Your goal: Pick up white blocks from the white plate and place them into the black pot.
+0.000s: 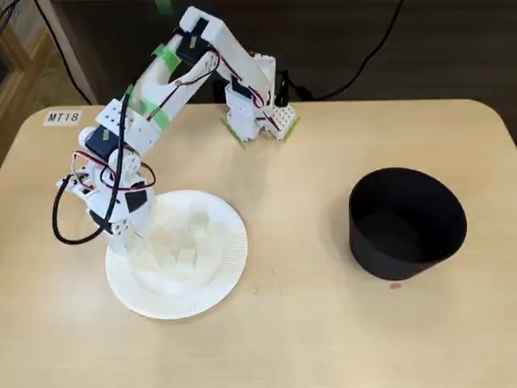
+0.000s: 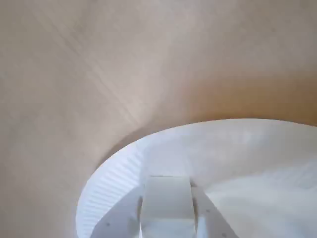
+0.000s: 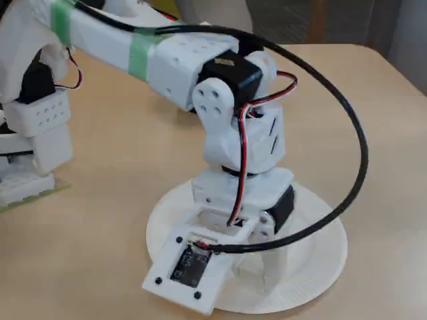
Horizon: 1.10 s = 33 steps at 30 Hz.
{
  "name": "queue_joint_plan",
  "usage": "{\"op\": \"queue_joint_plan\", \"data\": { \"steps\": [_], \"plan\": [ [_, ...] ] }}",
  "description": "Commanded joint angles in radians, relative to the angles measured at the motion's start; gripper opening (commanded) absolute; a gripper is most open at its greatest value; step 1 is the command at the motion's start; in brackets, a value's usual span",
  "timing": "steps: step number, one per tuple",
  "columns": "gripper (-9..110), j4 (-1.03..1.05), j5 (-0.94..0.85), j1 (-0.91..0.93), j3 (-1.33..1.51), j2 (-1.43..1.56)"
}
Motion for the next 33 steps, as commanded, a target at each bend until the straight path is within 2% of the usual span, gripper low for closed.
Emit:
{"op": "queue_joint_plan", "data": {
  "steps": [1,6,10,15,19,22,25,29,33],
  "plan": [
    [-2,0.014,0.002,-0.025,-0.06,0.017],
    [-2,0.031,0.034,-0.098,-0.058,0.232],
    [-2,0.003,0.1,-0.252,-0.012,0.5],
    [-2,-0.063,0.183,-0.546,0.245,0.851],
    [-2,-0.143,0.183,-0.893,0.437,1.034],
    [-2,-0.276,0.166,-1.118,0.554,1.048],
    [-2,-0.388,0.132,-1.252,0.641,1.0],
    [-2,-0.515,0.098,-1.333,0.726,0.927],
    [-2,-0.566,0.078,-1.339,0.735,0.847]
  ]
}}
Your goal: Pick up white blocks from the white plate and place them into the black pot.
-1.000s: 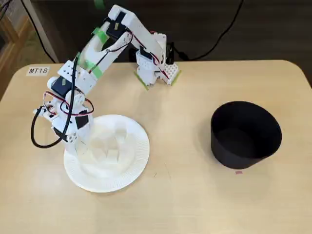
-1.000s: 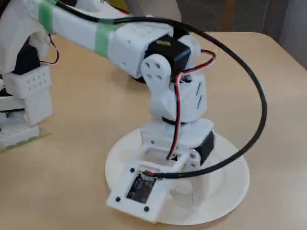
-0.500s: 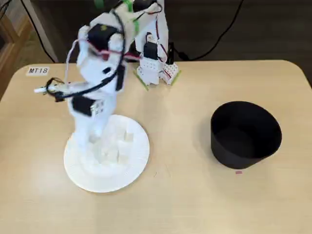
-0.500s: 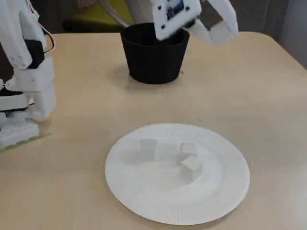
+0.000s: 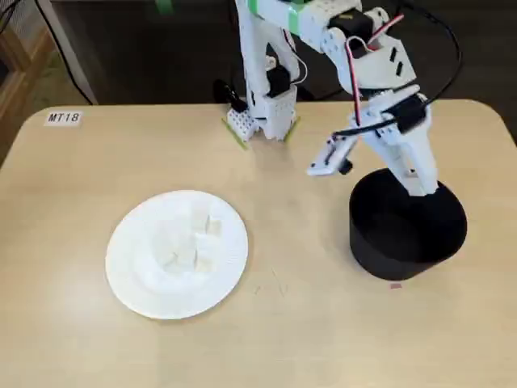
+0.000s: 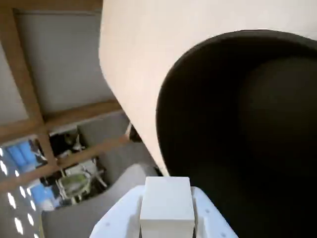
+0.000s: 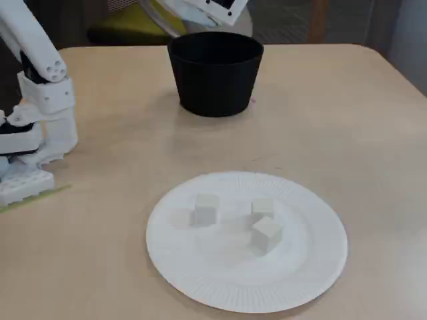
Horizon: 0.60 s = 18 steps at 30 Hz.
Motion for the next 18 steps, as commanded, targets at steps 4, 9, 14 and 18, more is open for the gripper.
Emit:
{"op": "queue_joint_plan", "data": {
  "steps": [4,9,14,18],
  "plan": [
    [15,-0.04,-0.032,0.0,0.005,-0.038],
    [34,-0.002,-0.071,0.005,0.014,-0.026],
    [26,0.021,-0.08,0.029,0.015,-0.002],
    [-2,0.146,-0.107,0.14,-0.006,0.057]
  ]
}}
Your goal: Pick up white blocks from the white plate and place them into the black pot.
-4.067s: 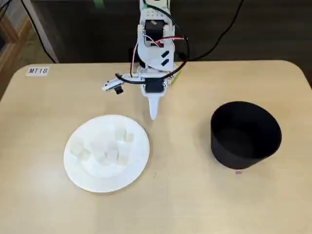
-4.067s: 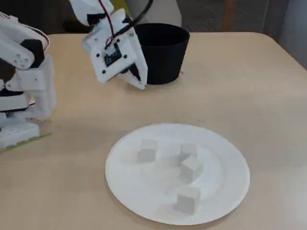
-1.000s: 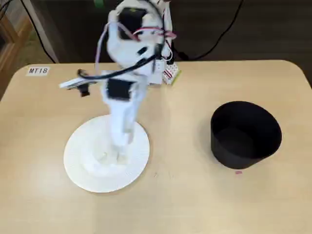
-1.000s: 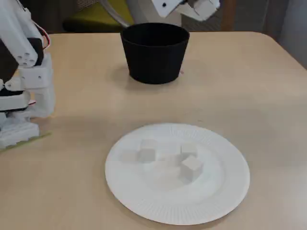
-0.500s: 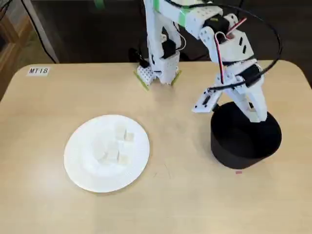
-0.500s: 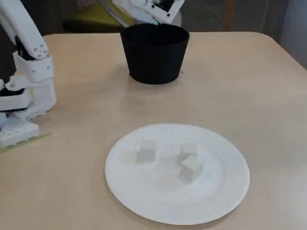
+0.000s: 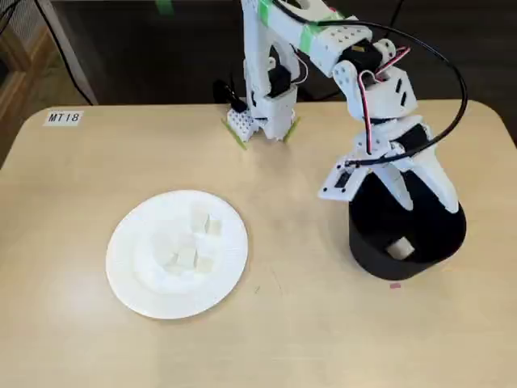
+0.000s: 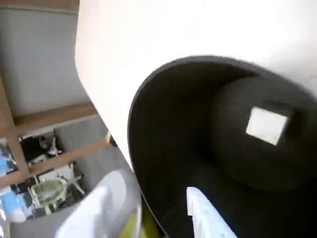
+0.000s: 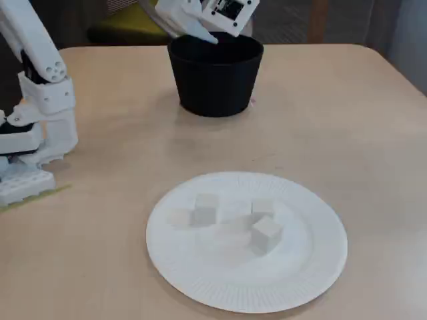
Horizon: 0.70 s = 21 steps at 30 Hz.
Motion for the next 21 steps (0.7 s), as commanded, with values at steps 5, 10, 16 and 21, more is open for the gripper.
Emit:
{"op": "queue_joint_plan", "data": {
  "steps": [5,10,16,21],
  "plan": [
    [-2,0.296,-0.048,0.39,-0.054,0.178],
    [-2,0.515,0.066,0.741,-0.124,0.156],
    [-2,0.578,0.275,1.003,-0.133,0.064],
    [-2,0.641,0.367,1.068,-0.316,-0.158]
  ]
}}
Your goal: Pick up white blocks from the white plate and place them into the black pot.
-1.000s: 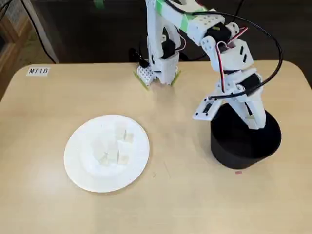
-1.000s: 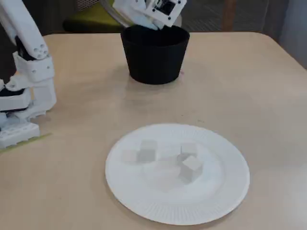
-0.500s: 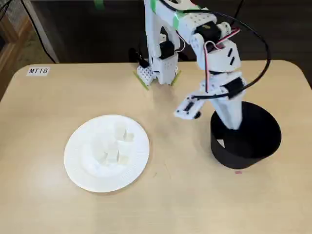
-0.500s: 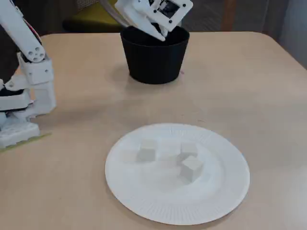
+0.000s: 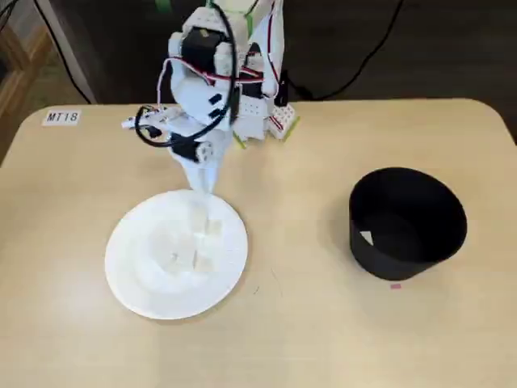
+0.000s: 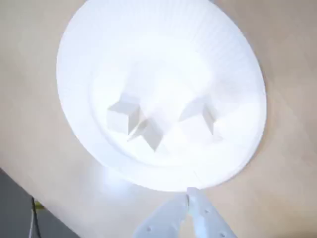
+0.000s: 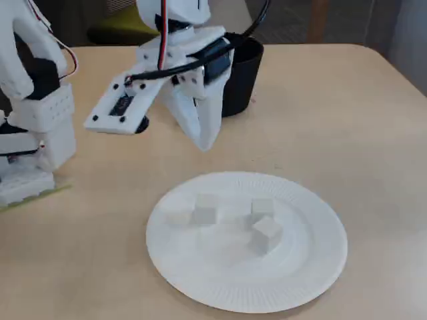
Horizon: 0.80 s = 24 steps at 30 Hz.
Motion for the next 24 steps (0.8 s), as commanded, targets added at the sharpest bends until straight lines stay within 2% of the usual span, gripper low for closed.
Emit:
{"op": "queue_joint_plan", "data": {
  "steps": [1,3,6,8,11,15,24],
  "plan": [
    [-2,0.066,0.021,0.034,-0.218,-0.17],
    [-2,0.155,-0.002,0.048,-0.399,-0.324],
    [13,0.258,-0.057,0.064,-0.637,-0.5],
    [22,0.252,-0.072,0.074,-0.667,-0.526],
    [28,0.252,-0.077,0.091,-0.667,-0.554],
    [32,0.249,-0.084,0.094,-0.664,-0.594],
    [32,0.19,-0.077,0.087,-0.658,-0.664]
  ]
}}
